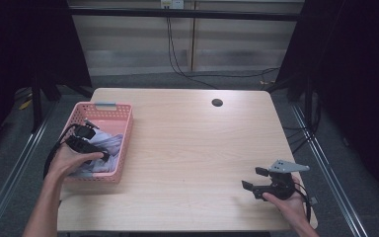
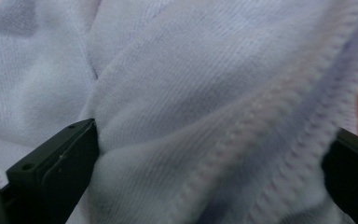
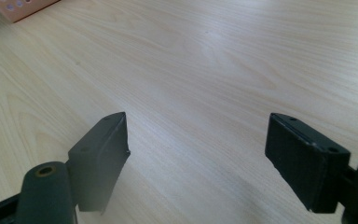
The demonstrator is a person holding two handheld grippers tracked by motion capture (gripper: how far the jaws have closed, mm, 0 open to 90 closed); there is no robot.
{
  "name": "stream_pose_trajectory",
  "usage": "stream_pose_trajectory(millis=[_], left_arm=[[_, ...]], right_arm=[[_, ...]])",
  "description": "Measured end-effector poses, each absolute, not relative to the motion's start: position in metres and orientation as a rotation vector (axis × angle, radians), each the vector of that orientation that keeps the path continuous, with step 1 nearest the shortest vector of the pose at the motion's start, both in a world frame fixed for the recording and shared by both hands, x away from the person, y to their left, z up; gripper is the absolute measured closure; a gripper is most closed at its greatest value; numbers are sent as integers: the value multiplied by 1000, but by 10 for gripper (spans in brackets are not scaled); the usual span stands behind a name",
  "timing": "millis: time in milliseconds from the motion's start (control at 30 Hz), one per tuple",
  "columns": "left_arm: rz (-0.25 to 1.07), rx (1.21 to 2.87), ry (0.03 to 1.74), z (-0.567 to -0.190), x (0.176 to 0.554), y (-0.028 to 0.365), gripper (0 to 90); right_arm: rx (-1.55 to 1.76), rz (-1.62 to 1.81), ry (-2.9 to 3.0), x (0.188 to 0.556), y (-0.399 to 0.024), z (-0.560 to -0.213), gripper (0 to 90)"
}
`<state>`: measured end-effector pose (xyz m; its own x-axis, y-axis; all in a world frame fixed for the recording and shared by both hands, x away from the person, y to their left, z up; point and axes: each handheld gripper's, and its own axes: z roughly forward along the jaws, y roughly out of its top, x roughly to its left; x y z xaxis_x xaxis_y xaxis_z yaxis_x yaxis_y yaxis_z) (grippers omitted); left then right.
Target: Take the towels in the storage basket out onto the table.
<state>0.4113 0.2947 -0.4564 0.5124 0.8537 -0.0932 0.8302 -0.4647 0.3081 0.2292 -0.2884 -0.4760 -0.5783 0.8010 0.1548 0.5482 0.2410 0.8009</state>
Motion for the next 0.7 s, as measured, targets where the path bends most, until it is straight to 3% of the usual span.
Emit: stream_pose_trajectory(millis=[233, 433, 700], left_arm=[[110, 2563, 1454, -464, 421, 282, 0], [177, 2538, 1459, -461, 420, 288, 216], [151, 2472, 1454, -457, 414, 295, 412]], right_arm=[[1251, 1251, 2240, 229, -288, -477, 212], [1237, 1248, 2256, 229, -287, -477, 217], [1252, 1246, 2247, 230, -289, -477, 219]])
